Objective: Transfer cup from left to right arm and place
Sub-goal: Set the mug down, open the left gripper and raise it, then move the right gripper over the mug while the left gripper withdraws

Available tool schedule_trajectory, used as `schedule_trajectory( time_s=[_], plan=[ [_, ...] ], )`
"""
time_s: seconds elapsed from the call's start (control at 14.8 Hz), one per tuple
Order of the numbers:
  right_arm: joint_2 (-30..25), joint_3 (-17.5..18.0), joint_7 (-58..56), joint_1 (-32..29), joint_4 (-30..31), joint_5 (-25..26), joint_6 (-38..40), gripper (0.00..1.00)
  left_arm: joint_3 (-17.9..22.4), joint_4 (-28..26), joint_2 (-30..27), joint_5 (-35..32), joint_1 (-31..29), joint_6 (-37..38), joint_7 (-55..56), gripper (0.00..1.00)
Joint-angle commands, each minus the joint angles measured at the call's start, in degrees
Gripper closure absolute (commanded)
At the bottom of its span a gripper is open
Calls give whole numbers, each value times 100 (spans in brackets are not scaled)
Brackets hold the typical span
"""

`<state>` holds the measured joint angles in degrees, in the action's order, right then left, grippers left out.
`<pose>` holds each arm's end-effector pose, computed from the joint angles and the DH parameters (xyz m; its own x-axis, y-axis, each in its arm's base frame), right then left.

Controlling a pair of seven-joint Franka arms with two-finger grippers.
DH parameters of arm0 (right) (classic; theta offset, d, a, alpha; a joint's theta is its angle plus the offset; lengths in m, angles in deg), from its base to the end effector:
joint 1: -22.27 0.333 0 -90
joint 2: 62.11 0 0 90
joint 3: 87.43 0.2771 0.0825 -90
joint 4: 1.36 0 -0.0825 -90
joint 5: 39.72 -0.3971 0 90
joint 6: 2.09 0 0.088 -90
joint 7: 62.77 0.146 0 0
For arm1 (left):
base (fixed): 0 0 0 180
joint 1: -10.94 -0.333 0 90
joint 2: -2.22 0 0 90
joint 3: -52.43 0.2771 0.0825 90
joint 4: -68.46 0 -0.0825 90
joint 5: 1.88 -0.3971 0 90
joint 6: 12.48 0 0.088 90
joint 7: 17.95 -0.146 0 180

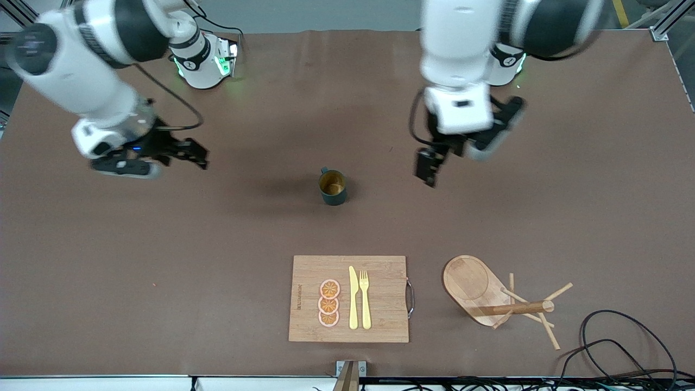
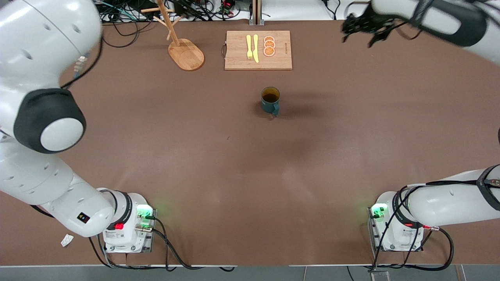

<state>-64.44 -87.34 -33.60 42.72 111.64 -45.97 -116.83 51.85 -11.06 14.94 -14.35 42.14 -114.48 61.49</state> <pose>0.5303 0.2098 0.4114 0.9813 -0.1922 0.0103 -0.1895 -0.9742 -0.1223 0.5697 -0.3206 0.5260 0.6619 0.7101 0.2402 0.7049 -0.6986 0.1228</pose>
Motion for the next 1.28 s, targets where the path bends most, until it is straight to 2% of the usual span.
schedule_trajectory(
  time_s=[0.0, 0.27, 0.47, 0.68, 0.88, 1.01, 1.22],
  plan=[
    [240, -79, 912, 581, 267, 44, -444, 0, -100, -125, -313, 480, -665, 161, -1241, 0],
    [741, -79, 1837, 1206, 127, 422, -628, 0, -92, -152, -726, 1369, -1808, 635, -3859, 0],
    [1365, -79, 2539, 1575, -434, 431, -655, 0, -65, -161, -911, 1388, -2301, 1153, -5567, 0],
    [2006, -88, 3050, 1883, -1111, 466, -629, 0, -100, -187, -1043, 1353, -2539, 1498, -6281, 0],
    [2517, -79, 3472, 2085, -1437, 615, -664, 0, -109, -239, -1123, 1309, -2741, 1726, -7160, 0],
    [2912, -88, 3806, 2279, -1823, 677, -664, 0, -223, -344, -1210, 1308, -2856, 1797, -7338, 0],
    [3203, -88, 4018, 2437, -2114, 703, -673, 0, -276, -599, -1438, 1291, -2848, 1797, -7347, 0]
  ],
)
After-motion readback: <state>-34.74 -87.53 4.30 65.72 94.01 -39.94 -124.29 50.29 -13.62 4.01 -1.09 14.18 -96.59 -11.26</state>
